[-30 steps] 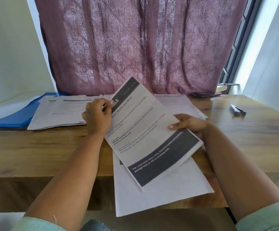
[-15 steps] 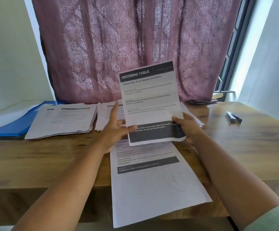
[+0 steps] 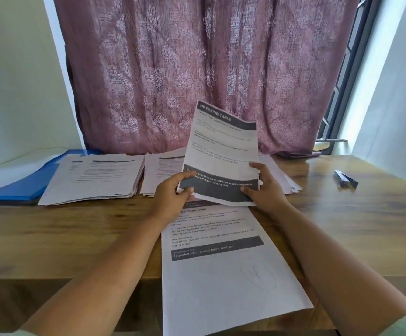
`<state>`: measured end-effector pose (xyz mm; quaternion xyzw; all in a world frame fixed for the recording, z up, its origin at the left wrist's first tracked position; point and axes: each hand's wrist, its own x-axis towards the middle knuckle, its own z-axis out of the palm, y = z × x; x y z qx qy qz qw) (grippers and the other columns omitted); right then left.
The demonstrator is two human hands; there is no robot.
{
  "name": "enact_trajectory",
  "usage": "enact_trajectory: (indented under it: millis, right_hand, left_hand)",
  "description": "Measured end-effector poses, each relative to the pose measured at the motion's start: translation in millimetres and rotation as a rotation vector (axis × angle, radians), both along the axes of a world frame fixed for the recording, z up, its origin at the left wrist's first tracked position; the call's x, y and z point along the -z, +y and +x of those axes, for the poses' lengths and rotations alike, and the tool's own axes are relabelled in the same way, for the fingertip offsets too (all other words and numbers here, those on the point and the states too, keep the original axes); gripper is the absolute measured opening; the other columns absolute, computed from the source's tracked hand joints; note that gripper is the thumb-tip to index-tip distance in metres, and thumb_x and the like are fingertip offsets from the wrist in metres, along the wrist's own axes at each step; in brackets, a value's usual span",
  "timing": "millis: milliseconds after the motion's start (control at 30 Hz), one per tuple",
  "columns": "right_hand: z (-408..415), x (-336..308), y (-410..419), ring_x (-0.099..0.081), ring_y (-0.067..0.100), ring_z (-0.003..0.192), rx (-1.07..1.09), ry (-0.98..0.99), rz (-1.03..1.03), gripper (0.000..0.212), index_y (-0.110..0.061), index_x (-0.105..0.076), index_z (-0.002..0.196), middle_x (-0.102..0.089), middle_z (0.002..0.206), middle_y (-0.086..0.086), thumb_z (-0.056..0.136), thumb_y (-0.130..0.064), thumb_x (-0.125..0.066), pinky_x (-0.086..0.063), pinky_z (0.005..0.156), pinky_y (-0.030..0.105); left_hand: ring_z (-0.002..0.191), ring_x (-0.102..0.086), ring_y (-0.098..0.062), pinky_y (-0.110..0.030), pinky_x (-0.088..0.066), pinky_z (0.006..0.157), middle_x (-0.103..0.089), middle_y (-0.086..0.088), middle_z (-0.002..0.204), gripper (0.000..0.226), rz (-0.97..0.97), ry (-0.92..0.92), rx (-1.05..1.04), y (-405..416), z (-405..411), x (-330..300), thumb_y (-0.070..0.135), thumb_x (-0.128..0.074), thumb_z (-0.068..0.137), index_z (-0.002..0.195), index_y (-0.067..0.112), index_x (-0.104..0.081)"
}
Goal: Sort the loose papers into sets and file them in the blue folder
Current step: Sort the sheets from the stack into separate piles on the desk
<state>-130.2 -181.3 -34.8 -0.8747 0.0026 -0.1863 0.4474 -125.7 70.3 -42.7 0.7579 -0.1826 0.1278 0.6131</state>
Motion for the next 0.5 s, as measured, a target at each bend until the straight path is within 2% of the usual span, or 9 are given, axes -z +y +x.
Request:
enact_trajectory:
  millis: [100, 167, 233, 300, 367, 500]
  right_hand:
    - [9.9, -3.5, -6.6, -0.055, 0.020, 0.110, 0.131, -0.135, -0.102, 0.034, -0.019, -0.060, 0.121, -0.056, 0.120, 0.001, 0.088, -0.014, -0.069, -0.046, 0.093, 0.027]
    - [17.0, -7.1, -19.0, -0.053, 0.023, 0.115, 0.249, -0.210, -0.119, 0.030, -0.013, -0.061, 0.121, -0.056, 0.126, 0.007, 0.091, -0.010, -0.063, -0.041, 0.094, 0.024]
    - [22.0, -8.0, -35.2, -0.047, 0.025, 0.122, 0.360, -0.199, -0.112, 0.033, -0.009, -0.058, 0.127, -0.050, 0.135, 0.010, 0.094, -0.007, -0.056, -0.034, 0.097, 0.021]
    - [27.9, -5.6, -50.8, -0.042, 0.026, 0.126, 0.434, -0.161, -0.153, 0.037, -0.006, -0.055, 0.132, -0.045, 0.139, 0.011, 0.095, -0.004, -0.051, -0.032, 0.104, 0.024]
    - [37.3, -0.9, -63.7, -0.043, 0.028, 0.126, 0.440, -0.109, -0.193, 0.038, -0.004, -0.055, 0.132, -0.042, 0.139, 0.012, 0.094, -0.003, -0.050, -0.033, 0.107, 0.029]
    - [55.0, 10.3, -78.3, -0.048, 0.030, 0.121, 0.409, -0.017, -0.299, 0.039, -0.004, -0.057, 0.130, -0.042, 0.139, 0.010, 0.091, -0.003, -0.053, -0.037, 0.105, 0.032]
  left_hand:
    - [0.099, -0.063, 0.003, -0.012, -0.053, 0.079, -0.052, 0.020, 0.128, 0.064, 0.063, 0.018, 0.078, -3.4, 1.9, 0.1, 0.005, -0.064, 0.091, 0.143, 0.035, -0.040]
    - [0.106, -0.058, 0.001, -0.012, -0.048, 0.083, -0.046, 0.021, 0.131, 0.067, 0.222, 0.008, 0.097, -4.7, 4.7, 1.8, 0.013, -0.068, 0.090, 0.146, 0.033, -0.035]
    - [0.109, -0.056, -0.007, -0.023, -0.049, 0.090, -0.053, 0.011, 0.126, 0.048, 0.425, -0.079, 0.033, -2.3, 10.8, 7.2, 0.024, -0.071, 0.088, 0.132, 0.027, -0.052]
    - [0.105, -0.055, -0.013, -0.030, -0.048, 0.086, -0.060, 0.007, 0.109, 0.032, 0.642, -0.122, -0.035, 3.9, 14.0, 10.8, 0.041, -0.073, 0.083, 0.108, 0.023, -0.064]
    - [0.103, -0.047, -0.012, -0.031, -0.042, 0.082, -0.057, 0.006, 0.103, 0.043, 0.788, -0.082, -0.087, 8.9, 15.1, 12.2, 0.057, -0.071, 0.077, 0.102, 0.023, -0.062]
    - [0.103, -0.043, -0.010, -0.030, -0.038, 0.079, -0.054, 0.010, 0.104, 0.061, 0.867, -0.056, -0.148, 11.7, 12.1, 7.2, 0.074, -0.066, 0.067, 0.104, 0.027, -0.057]
